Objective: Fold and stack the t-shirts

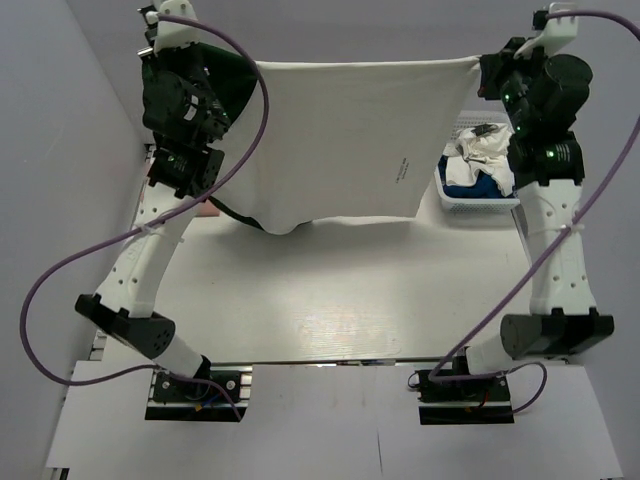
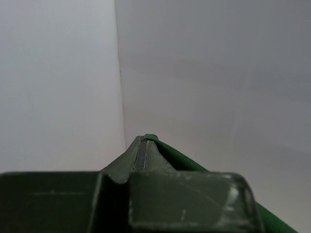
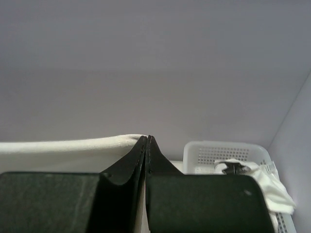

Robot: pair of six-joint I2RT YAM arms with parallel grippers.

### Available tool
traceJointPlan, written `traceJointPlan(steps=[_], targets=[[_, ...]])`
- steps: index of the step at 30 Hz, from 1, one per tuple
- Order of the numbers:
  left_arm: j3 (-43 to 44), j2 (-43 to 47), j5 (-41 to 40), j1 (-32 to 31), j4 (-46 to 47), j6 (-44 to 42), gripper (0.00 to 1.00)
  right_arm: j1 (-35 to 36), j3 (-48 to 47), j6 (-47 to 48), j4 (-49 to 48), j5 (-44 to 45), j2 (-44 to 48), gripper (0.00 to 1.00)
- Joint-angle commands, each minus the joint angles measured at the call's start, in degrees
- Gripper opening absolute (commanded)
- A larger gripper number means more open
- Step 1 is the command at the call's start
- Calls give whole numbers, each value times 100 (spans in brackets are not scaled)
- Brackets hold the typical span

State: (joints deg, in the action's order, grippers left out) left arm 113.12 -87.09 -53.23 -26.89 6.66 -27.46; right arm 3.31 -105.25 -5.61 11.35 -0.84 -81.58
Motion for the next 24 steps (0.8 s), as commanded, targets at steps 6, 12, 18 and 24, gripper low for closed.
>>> traceJointPlan(steps=[6,12,18,24], targets=[[896,-1213,638,237,2229,-962,0,-129,-1726,130,-368,-127,-1595,0],[1650,-2004,1700,694,2464,-393,0,-129,-2559,95,-704,-39,-2264,0],[2749,-2295,2555,1055,2165,575,0,-120,-2650,-116,-1416,-39,-2275,0],[1142,-1173,2555,1116,1392,698,0,-129,-1764,-81,-1531,-302,-1758,0]])
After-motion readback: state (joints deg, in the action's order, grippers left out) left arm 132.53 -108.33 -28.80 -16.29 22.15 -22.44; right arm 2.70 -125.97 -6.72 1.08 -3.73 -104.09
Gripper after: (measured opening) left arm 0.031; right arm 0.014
